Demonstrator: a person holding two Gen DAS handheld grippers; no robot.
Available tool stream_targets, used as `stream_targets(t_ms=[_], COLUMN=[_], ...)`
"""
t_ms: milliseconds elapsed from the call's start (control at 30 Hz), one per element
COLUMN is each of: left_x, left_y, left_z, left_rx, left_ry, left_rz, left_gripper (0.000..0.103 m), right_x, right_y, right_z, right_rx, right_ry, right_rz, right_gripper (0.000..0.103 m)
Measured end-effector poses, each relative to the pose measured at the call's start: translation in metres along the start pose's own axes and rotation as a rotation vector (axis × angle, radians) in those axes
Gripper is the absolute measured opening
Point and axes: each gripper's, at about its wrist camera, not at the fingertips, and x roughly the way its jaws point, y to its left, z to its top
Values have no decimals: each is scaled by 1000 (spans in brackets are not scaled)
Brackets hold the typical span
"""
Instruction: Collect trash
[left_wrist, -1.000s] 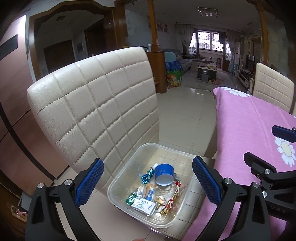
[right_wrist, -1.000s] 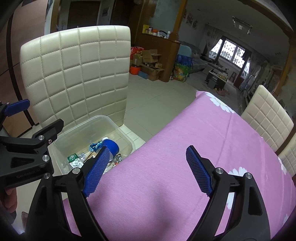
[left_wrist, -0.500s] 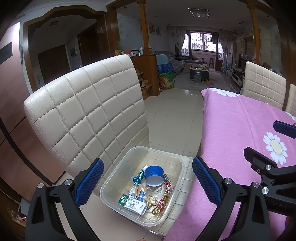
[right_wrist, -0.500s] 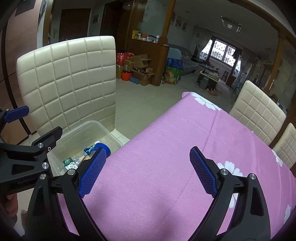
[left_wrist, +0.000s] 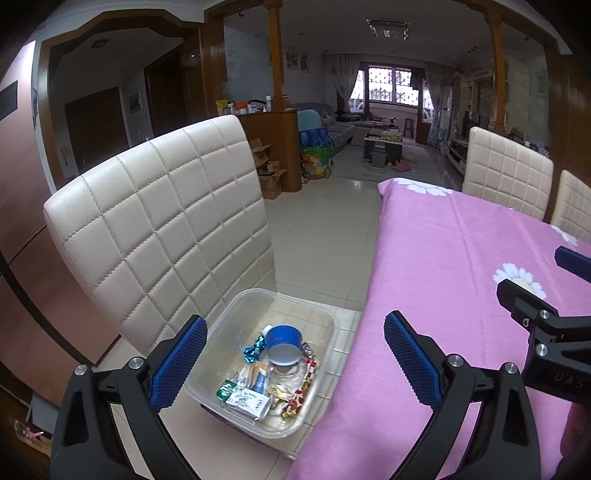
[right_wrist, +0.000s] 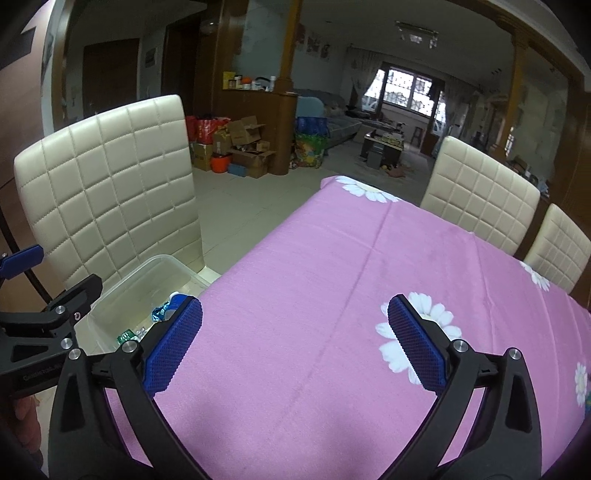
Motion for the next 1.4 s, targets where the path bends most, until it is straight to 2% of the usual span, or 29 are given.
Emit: stream_targets(t_ms=[200,333,600,1400], left_x=[-20,-30,-37,-49], left_y=[-7,-10,-15,-26], left_z=[-3,-2,-2,-5], left_rx=[18,33,29,61], left_ry=[-24,-30,-37,-61], left_rz=[27,-3,-17,-53], left_gripper=[94,94,94,94], right_x=[-22,-37,-56,-74], right_y=[-8,-9,-21,-32], right_z=[-6,-9,-17,-24], right_rx=[33,33,78,101], right_ry=[-2,-30,-51,-67], right_rz=[-26,-48,-78,-111], right_gripper=[99,99,99,99])
